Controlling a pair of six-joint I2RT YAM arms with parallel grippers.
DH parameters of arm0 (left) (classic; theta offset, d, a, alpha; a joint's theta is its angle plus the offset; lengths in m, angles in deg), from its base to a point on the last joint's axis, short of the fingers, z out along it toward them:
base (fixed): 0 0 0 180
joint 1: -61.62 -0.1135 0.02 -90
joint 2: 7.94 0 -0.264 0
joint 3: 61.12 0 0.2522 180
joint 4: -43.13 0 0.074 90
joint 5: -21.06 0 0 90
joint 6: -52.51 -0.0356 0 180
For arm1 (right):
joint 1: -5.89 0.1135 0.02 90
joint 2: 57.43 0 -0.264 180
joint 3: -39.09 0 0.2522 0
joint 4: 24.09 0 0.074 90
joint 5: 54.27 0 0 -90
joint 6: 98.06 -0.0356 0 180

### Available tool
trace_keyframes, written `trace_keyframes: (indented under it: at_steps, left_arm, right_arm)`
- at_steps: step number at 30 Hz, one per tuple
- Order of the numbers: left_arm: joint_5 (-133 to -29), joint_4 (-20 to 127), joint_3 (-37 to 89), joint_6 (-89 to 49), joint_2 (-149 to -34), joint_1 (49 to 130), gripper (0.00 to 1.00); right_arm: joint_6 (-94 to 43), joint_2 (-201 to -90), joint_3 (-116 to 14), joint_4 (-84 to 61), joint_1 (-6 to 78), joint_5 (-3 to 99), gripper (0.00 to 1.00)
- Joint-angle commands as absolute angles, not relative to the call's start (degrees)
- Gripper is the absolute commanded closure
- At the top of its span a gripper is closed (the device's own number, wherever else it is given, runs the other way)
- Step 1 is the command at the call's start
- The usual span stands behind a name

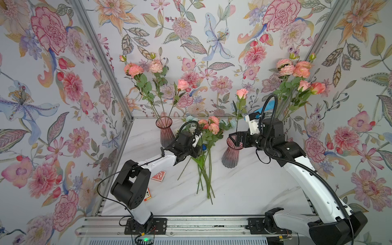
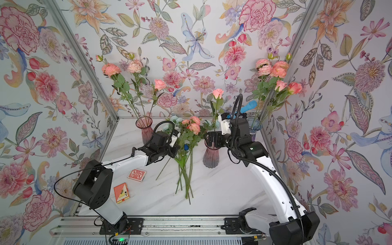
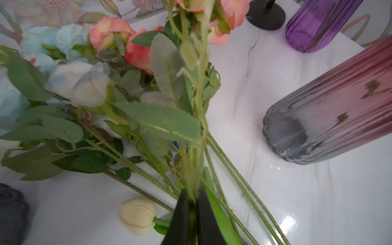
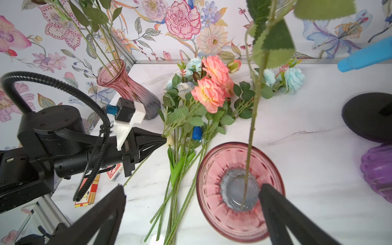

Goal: Place the pink flowers into the vase
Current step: Pick up the flower at the center of the board, then place the flower in the vase.

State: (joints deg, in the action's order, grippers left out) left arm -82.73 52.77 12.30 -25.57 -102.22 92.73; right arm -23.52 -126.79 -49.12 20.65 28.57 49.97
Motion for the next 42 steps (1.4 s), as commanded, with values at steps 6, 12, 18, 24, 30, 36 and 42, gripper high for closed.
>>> trace_keyframes:
  at_steps: [6,12,18,24,30,36,42]
  left_arm:
    - [-78.49,32.41,6.33,-21.11,-91.91,92.04,1.00]
    - [-80.44,19.49,1.47,-17.90,-87.66,92.03,1.00]
    - [-86.89,11.65,-1.07,-13.88,-88.04,92.03,1.00]
    - [-89.75,7.21,-3.12,-10.66,-88.44,92.33,1.00]
    - [-91.05,6.18,-3.33,-9.63,-88.23,93.63,1.00]
    - [-91.44,6.10,-3.58,-9.36,-87.96,94.90,1.00]
    - [-91.53,6.12,-3.50,-9.31,-88.18,95.53,1.00]
  right_arm:
    - [-26.25,-131.86,-55.57,17.86,34.02,48.75,0.01]
    - [-30.45,-135.57,-57.20,12.12,36.73,50.55,0.01]
    - [-28.62,-140.62,-61.18,11.41,42.61,46.37,0.01]
    - [-27.43,-143.56,-62.79,8.80,47.48,43.33,0.04]
    - [-27.20,-145.95,-64.39,6.62,48.62,41.62,0.16]
    - [-26.86,-147.57,-65.96,5.44,48.89,40.93,0.25]
    - [-26.38,-148.59,-66.99,5.43,48.96,39.73,0.45]
